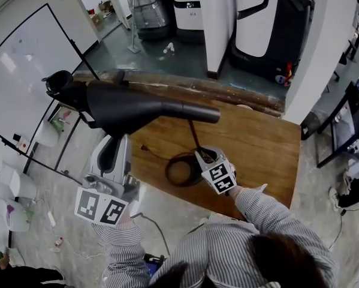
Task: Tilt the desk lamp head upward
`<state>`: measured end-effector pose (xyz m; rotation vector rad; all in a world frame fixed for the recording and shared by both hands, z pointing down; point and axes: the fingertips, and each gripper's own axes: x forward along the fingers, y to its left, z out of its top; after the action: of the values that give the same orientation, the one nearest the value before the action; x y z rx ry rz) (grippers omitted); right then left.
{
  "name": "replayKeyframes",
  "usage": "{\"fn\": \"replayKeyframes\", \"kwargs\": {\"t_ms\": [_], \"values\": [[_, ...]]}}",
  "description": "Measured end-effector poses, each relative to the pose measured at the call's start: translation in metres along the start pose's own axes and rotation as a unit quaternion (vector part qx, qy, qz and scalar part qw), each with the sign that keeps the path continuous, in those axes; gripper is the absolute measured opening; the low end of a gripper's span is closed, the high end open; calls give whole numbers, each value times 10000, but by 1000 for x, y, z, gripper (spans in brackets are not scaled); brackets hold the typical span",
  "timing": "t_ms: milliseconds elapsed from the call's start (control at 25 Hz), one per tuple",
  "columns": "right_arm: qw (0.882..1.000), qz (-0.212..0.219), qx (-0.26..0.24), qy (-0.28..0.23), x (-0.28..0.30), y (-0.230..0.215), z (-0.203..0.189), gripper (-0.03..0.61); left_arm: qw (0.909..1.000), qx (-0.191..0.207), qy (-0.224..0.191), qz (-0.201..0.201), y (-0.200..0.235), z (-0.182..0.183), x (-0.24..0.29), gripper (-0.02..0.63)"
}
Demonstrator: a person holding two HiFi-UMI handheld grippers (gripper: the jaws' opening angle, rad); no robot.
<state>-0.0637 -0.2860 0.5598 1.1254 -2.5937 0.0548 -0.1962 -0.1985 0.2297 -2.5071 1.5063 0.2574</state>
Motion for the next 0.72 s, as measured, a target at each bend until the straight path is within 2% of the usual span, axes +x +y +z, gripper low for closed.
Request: {"fn": "replayKeyframes", "kwargs": {"t_ms": [200, 480, 720], "values": [[9999, 116, 107, 37, 0, -5, -2, 49, 9996, -36, -245, 93, -3, 1, -2, 60], [9993, 334, 110, -140, -9, -5, 9, 49, 9994, -104, -279, 165, -7, -9, -6, 163], [9983, 310, 101, -488, -31, -4, 29, 49, 9977, -524, -138, 411, -4, -44, -18, 163]]}}
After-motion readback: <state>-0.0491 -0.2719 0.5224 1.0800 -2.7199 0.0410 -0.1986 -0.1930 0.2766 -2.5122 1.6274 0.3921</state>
